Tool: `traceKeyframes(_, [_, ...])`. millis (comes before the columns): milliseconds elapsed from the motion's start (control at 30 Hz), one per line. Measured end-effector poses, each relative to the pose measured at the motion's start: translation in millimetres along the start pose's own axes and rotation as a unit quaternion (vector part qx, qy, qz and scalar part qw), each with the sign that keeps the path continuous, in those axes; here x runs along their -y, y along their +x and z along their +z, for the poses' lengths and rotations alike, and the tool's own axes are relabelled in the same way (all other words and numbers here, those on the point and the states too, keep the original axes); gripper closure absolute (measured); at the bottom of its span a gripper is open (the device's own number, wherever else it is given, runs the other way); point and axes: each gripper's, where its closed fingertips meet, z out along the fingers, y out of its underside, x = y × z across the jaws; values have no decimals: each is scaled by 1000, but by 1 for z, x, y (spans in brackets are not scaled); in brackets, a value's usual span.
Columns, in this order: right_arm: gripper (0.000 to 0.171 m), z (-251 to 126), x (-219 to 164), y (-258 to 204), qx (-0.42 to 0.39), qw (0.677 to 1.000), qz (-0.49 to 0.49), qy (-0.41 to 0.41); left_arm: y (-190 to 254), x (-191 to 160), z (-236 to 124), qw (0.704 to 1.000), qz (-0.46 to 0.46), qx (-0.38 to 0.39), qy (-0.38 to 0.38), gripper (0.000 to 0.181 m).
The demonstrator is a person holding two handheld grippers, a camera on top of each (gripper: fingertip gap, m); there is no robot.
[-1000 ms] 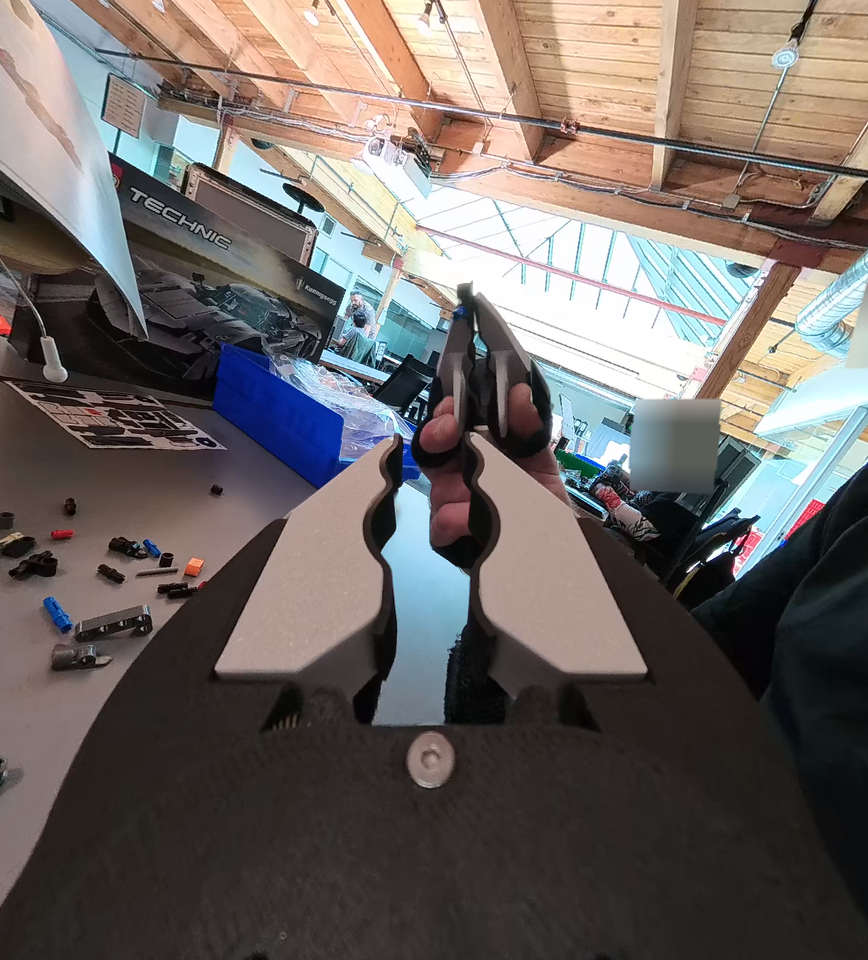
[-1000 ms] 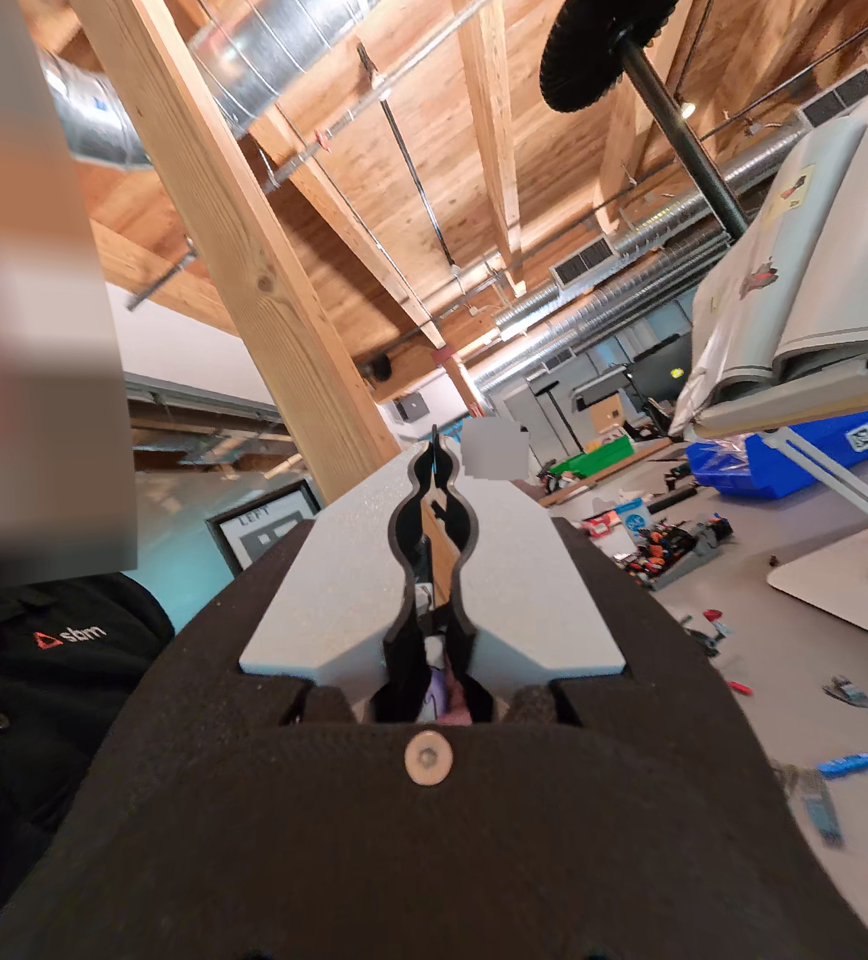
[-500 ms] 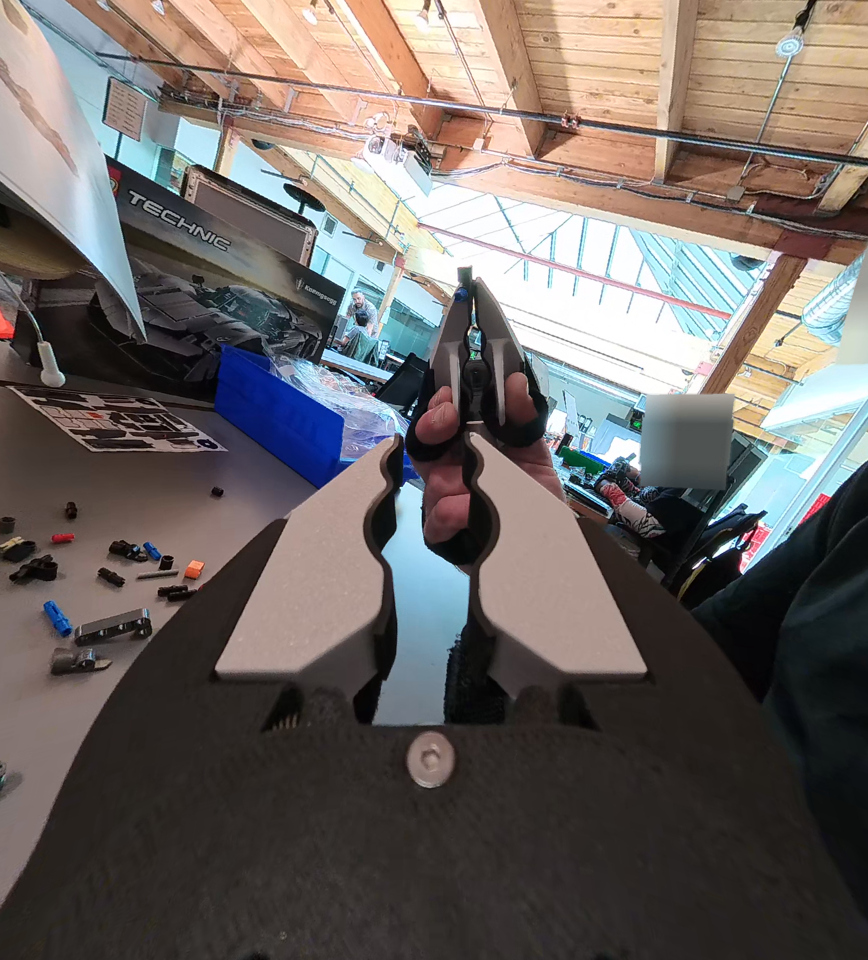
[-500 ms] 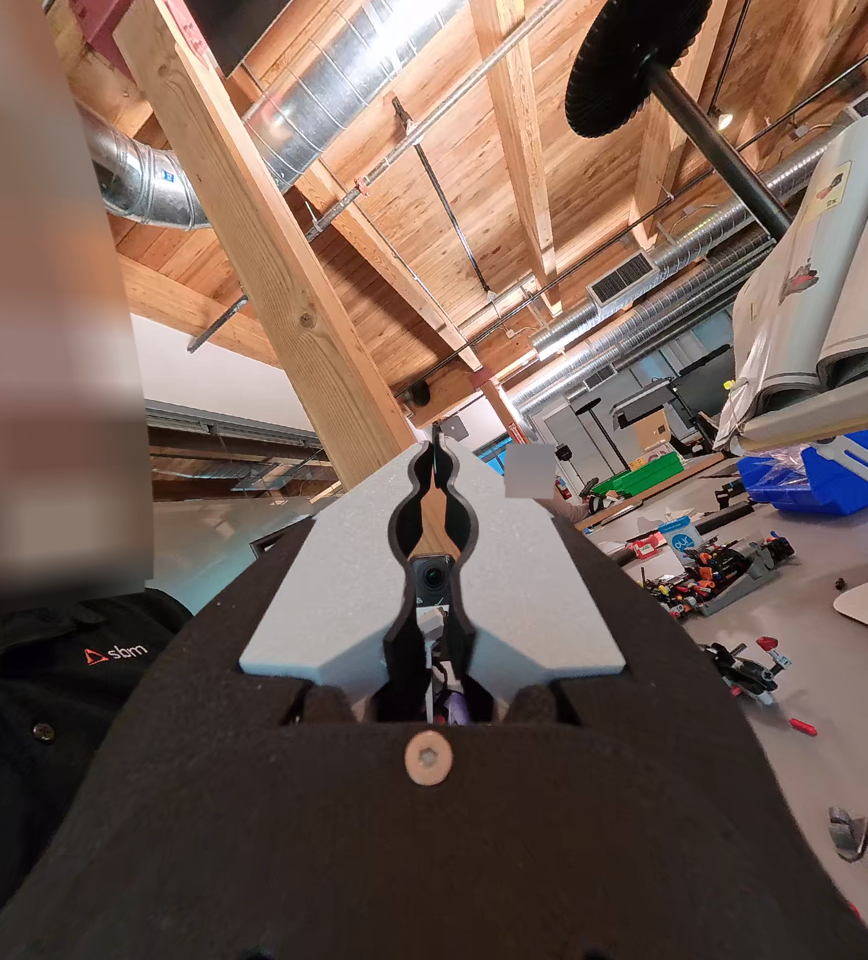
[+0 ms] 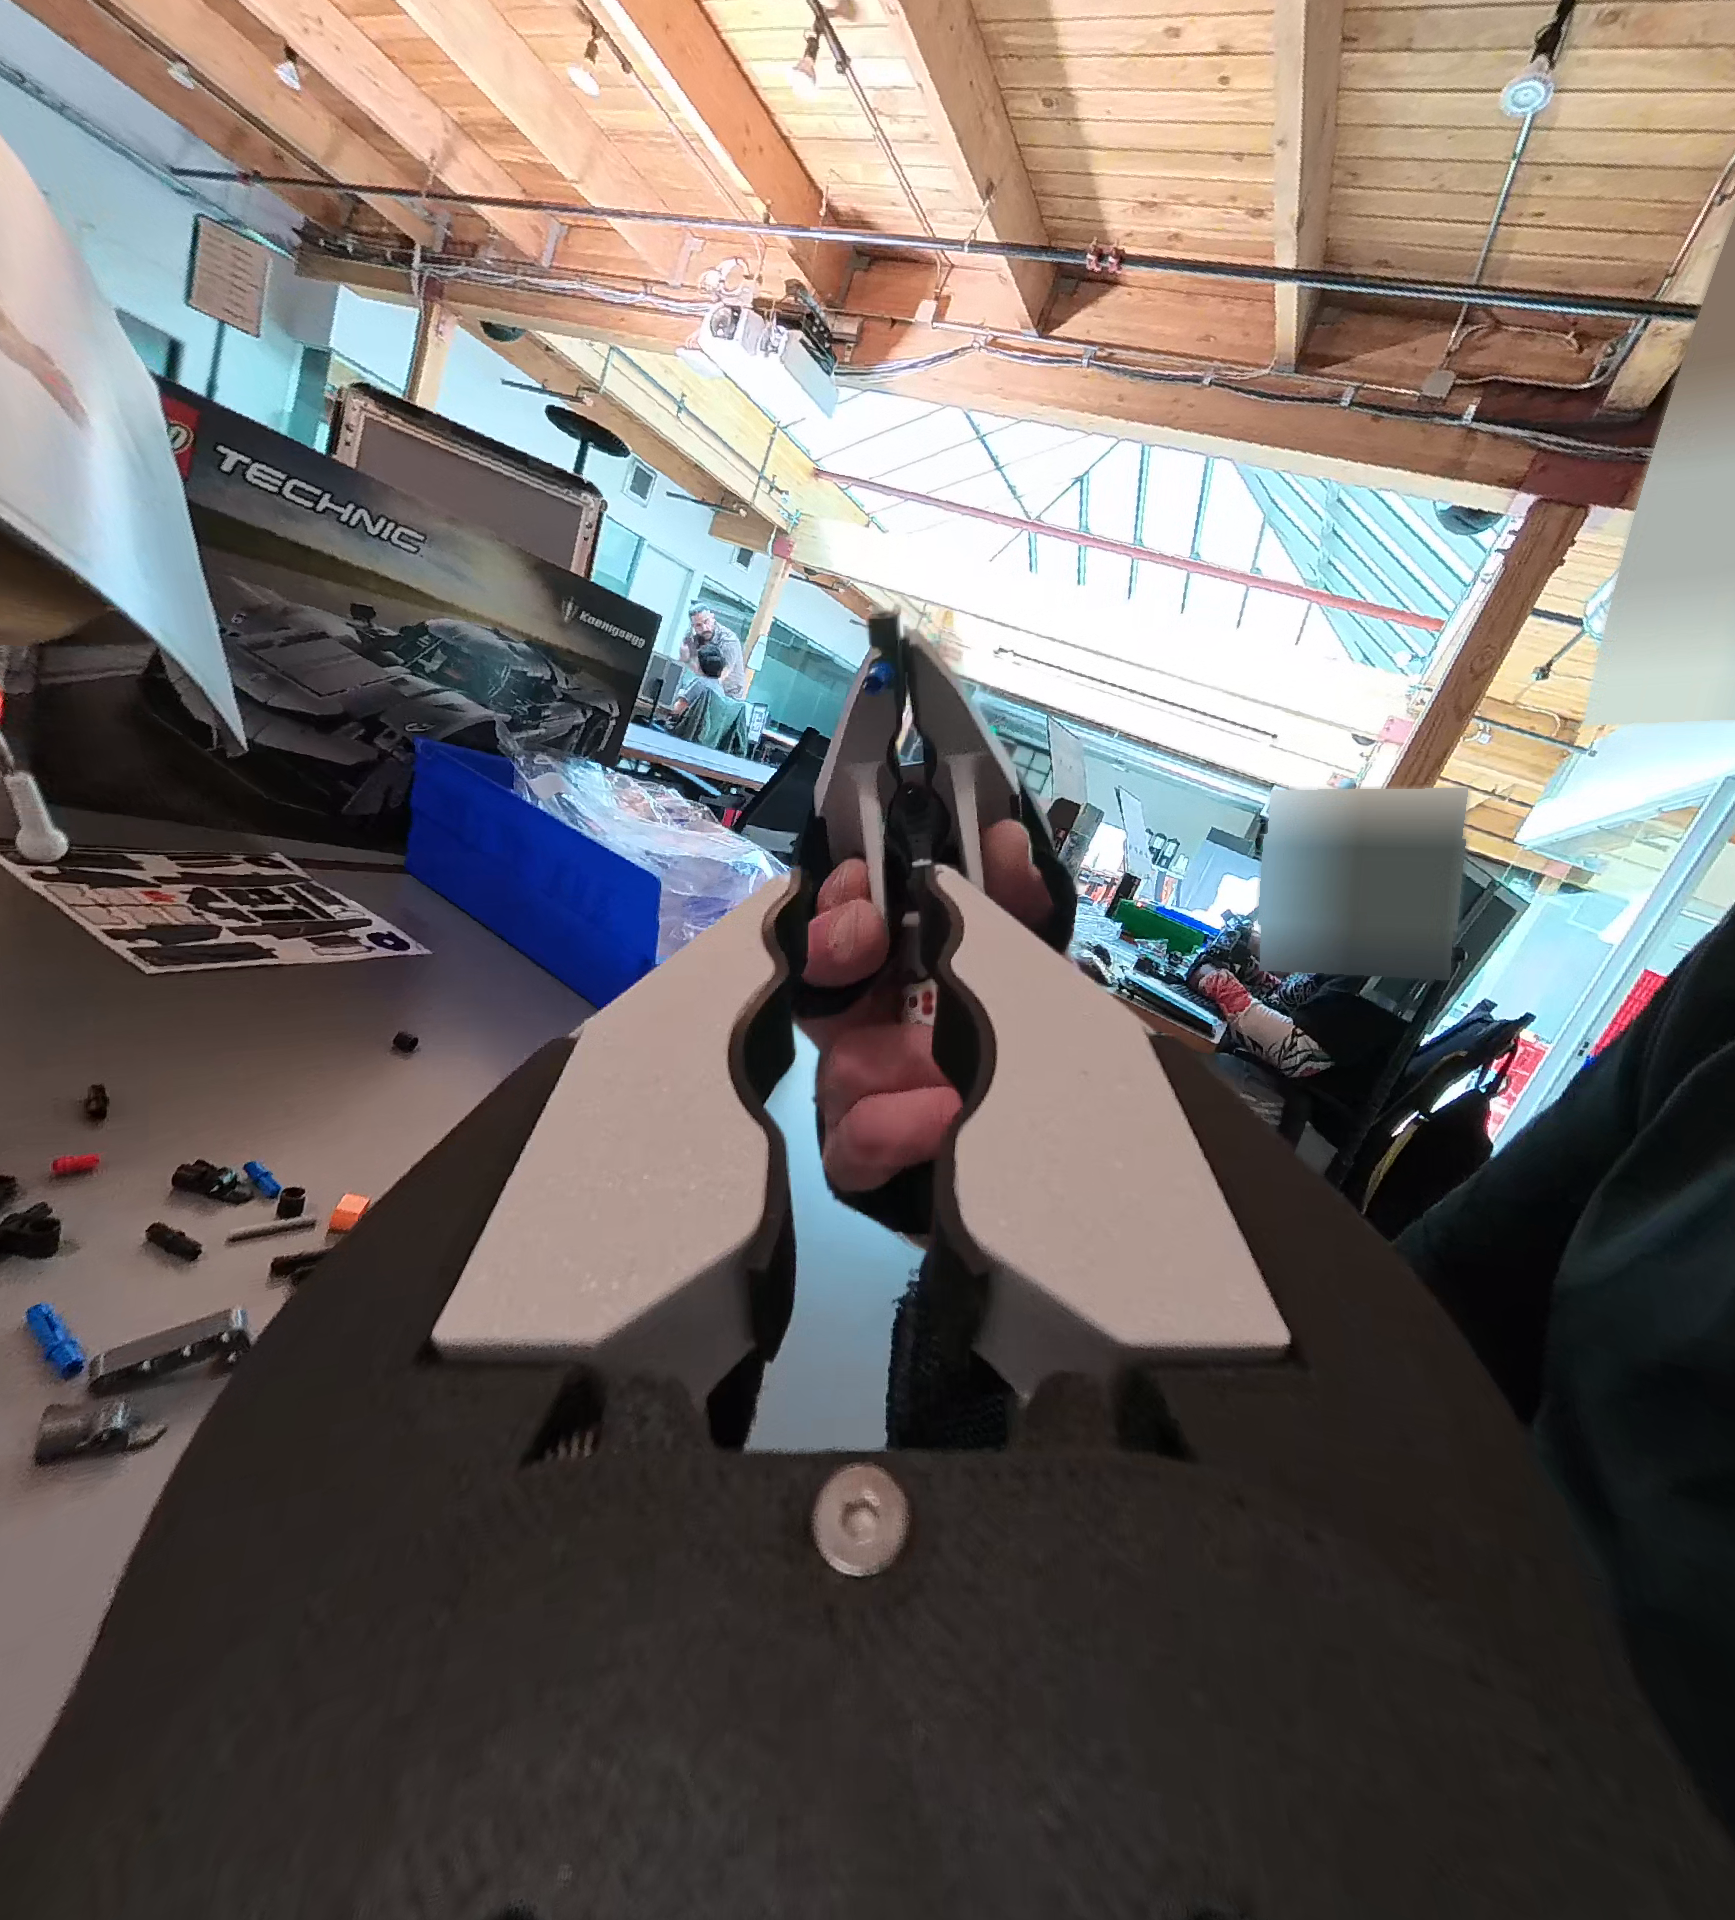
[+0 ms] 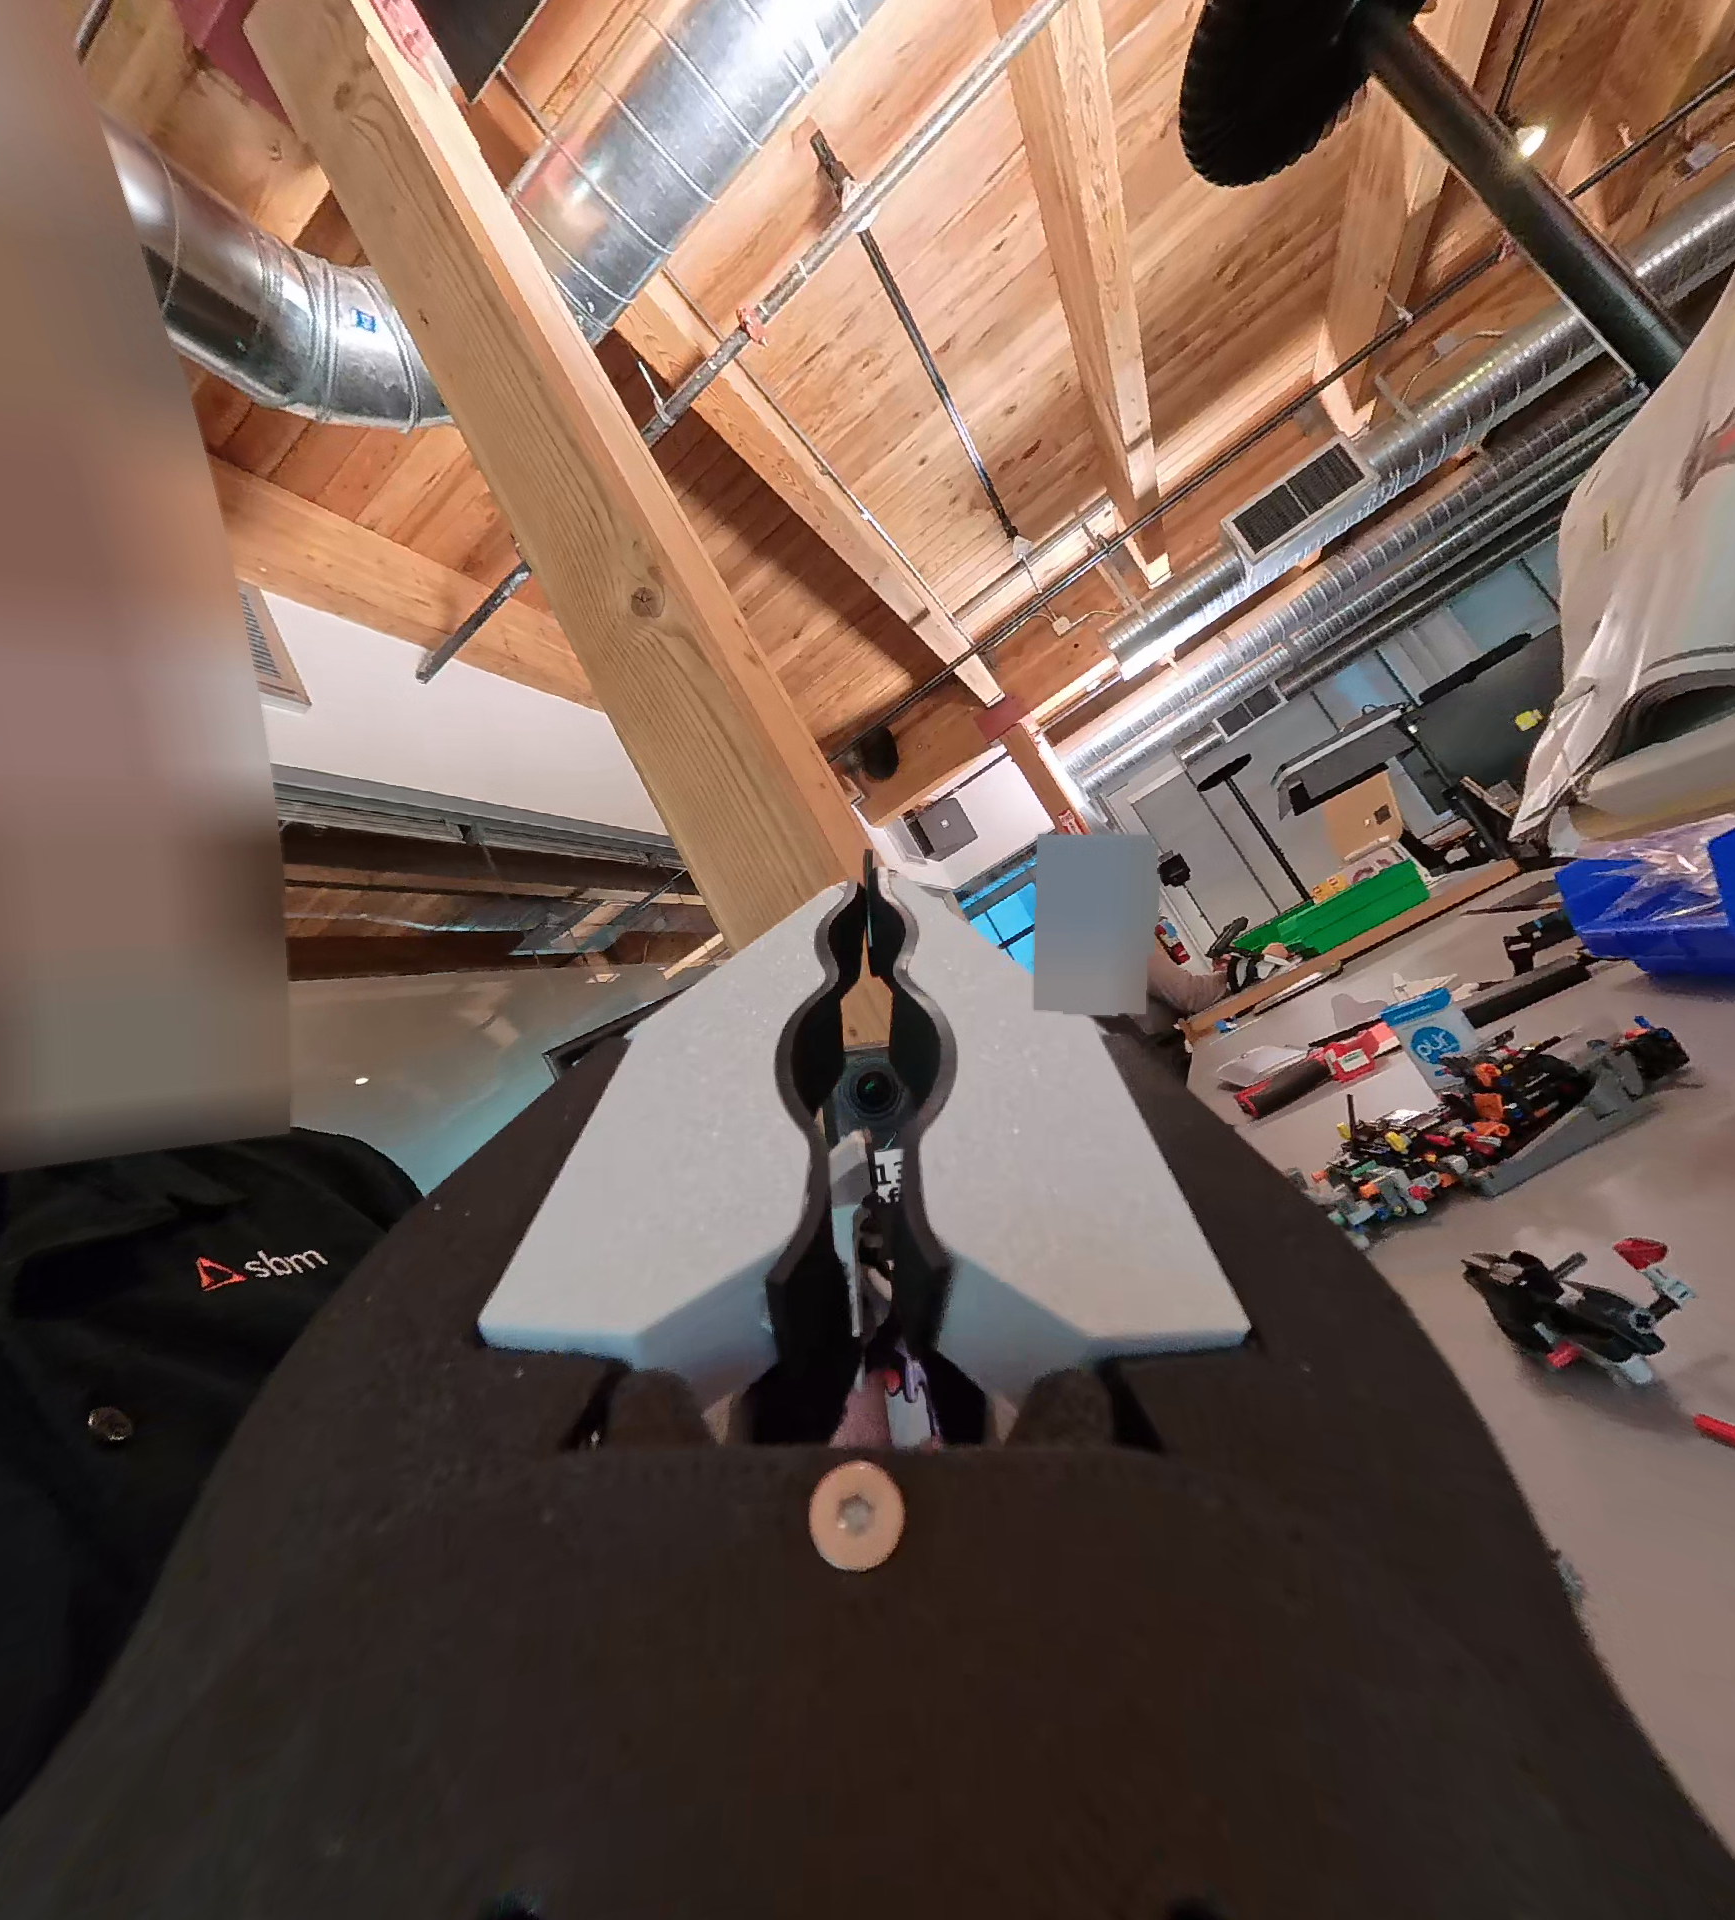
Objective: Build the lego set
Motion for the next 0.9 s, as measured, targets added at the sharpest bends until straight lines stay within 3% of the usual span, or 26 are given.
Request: traceKeyframes(900, [171,4,-14,-5,28,999,40,4,11,16,24,1000,21,-7,14,163])
